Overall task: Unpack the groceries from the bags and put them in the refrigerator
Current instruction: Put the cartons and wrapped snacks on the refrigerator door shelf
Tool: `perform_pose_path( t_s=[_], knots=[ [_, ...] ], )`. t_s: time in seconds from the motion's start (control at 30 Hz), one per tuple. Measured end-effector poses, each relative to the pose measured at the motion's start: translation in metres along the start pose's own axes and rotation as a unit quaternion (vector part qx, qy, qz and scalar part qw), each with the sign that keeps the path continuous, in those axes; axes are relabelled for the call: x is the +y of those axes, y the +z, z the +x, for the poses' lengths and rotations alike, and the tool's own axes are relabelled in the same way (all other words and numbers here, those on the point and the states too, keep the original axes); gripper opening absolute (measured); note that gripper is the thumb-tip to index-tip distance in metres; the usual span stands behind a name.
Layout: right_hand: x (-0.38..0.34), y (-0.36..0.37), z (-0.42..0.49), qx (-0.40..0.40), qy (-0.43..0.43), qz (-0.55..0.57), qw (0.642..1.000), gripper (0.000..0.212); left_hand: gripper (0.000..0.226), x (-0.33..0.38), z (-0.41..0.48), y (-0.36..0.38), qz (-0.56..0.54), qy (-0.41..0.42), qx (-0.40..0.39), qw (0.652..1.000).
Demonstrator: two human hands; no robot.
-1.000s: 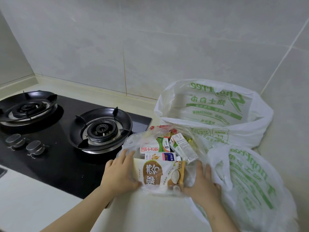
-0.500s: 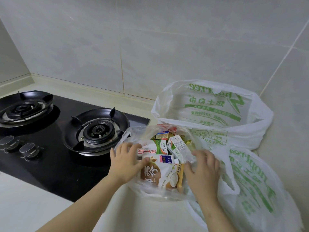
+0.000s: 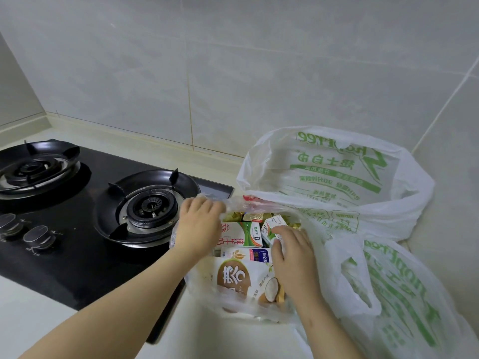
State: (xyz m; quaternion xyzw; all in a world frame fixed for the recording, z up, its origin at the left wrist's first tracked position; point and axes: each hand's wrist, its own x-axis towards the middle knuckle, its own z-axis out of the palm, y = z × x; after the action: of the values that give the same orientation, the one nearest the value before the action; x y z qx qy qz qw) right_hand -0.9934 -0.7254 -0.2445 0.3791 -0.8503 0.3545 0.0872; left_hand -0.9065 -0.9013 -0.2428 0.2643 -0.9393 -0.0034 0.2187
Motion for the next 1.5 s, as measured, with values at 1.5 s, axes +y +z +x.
perform_pose_path(
  t_s=[1.5],
  knots=[
    [-0.022,-0.007,0.013,-0.086,0.18,0.379,0.904,0.036,0.062,0.02,-0.013,-0.057,-0.374,-0.074,-0.176,0.907]
  ],
)
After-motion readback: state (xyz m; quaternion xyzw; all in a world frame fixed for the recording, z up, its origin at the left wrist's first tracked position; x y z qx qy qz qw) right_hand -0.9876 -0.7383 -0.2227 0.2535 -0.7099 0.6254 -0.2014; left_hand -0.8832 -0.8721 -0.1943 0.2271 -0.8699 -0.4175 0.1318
